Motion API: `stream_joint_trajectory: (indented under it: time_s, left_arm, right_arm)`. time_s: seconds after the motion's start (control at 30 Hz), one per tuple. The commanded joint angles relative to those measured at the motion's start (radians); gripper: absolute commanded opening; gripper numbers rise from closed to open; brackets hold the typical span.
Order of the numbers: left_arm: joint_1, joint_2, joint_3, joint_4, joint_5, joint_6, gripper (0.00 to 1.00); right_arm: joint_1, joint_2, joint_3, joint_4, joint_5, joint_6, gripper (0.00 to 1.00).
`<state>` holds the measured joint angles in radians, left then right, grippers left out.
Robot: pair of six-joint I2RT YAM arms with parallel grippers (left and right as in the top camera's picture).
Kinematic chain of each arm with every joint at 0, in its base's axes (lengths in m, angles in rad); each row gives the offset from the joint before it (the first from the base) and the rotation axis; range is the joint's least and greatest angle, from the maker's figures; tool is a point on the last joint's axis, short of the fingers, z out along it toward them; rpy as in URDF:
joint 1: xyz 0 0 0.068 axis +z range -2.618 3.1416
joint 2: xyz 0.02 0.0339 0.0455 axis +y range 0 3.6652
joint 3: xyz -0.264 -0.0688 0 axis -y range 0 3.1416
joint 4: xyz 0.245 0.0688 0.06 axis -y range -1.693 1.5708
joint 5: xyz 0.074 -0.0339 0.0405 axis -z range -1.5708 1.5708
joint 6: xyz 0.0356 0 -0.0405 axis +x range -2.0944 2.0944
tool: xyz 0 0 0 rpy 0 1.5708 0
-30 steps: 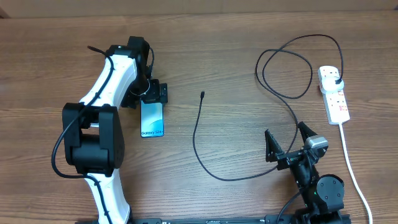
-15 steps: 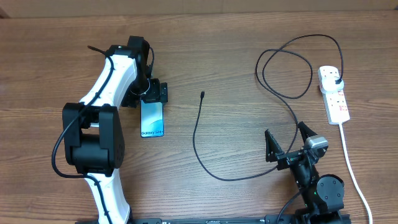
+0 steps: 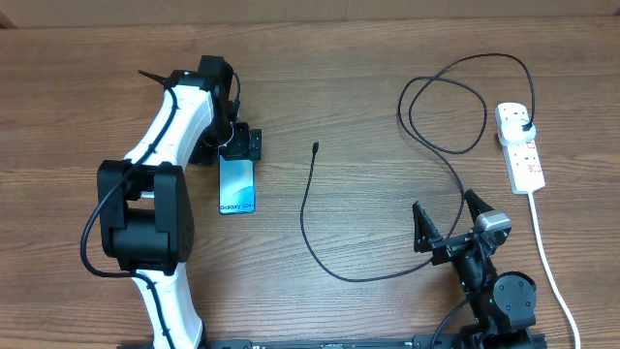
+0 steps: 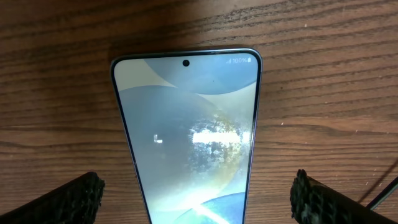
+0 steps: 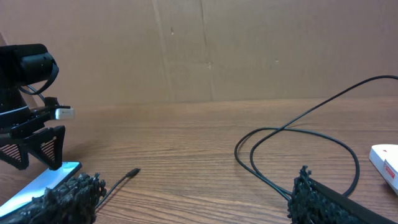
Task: Plug charger to phone and switch on socket
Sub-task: 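Close the left gripper on the smartphone's top edge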
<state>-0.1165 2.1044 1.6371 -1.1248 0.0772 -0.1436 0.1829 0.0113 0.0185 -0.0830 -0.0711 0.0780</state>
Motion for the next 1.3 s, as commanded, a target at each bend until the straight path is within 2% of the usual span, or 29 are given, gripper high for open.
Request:
stream_joint_trajectory:
  time_s: [0.0,0.2,0.6,1.27]
  left_arm:
    - [-0.003,0.018,0.019,0.004,0.001,0.037,1.0]
    - [-0.003,0.018,0.019,0.004,0.002,0.032,1.0]
    - [-0.008,0.018,-0.031,0.041,-0.003,-0.125,1.0]
    - [-0.008,0.018,-0.145,0.132,-0.006,-0.105,0.99]
  right_arm:
    - [-0.004,-0.008,-0.011,0.003,0.002,0.003,1.0]
    - [-0.004,-0.008,-0.011,0.003,0.002,0.003,1.0]
    - [-0.004,-0.008,-0.011,0.003,0.002,0.003,1.0]
    - [-0.004,-0.008,-0.011,0.003,0.002,0.003,1.0]
